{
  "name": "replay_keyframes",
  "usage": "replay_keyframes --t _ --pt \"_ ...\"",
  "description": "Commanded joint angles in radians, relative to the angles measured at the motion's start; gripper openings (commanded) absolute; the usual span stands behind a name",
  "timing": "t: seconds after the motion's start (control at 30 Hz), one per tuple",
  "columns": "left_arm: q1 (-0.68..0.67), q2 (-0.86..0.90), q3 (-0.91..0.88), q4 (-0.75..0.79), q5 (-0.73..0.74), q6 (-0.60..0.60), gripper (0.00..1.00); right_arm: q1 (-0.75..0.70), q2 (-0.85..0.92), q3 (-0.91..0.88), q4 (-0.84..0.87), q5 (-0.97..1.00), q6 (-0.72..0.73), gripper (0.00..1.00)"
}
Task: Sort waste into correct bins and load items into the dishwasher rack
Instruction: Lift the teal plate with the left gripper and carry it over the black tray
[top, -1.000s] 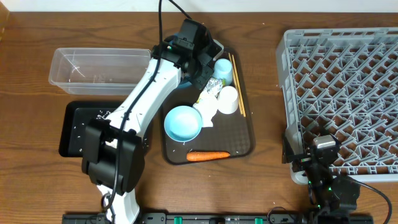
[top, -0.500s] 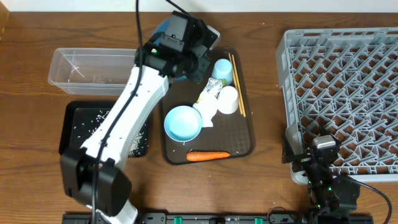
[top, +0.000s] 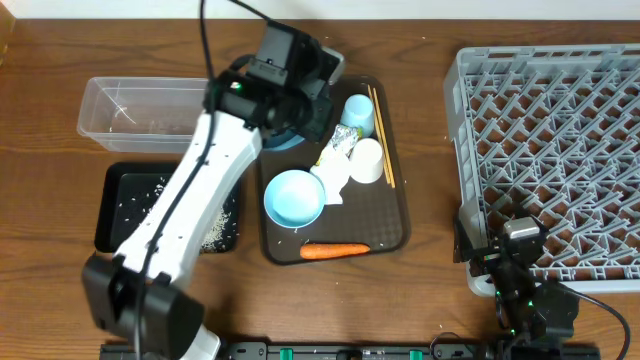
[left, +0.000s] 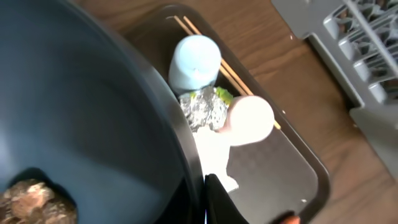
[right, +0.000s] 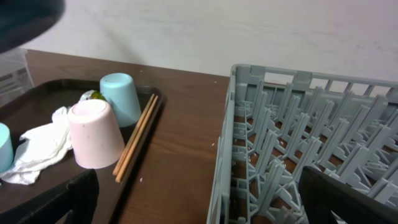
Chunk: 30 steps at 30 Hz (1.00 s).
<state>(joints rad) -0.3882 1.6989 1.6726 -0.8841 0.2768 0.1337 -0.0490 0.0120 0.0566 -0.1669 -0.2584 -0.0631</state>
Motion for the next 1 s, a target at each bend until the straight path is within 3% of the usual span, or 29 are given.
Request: replay_keyframes --t 0.0,0.27,0.43,0.67,0.97 --pt "0.053 -0.111 0.026 -0.028 0.0 -0.059 0.06 -0.004 -0.003 -0.003 -0.001 -0.004 -0.013 0.99" --pt "0.18 -0.191 0.019 -0.198 0.026 -0.17 0.06 -0.004 -0.003 -0.003 -0.001 -0.004 -0.013 0.99" --pt "0.235 -0.2 -0.027 -0.2 0.193 -0.169 0.06 -0.004 -0.003 -0.003 -0.001 -0.004 -0.013 0.99" --pt "0.345 -0.201 -0.055 -0.209 0.316 -0.17 0.06 -0.004 -0.003 -0.003 -0.001 -0.004 -0.013 0.99" --pt "0.513 -0.324 -0.193 -0.21 0.369 -0.174 0.06 -0.004 -0.003 -0.003 -0.001 -0.004 -0.013 0.99"
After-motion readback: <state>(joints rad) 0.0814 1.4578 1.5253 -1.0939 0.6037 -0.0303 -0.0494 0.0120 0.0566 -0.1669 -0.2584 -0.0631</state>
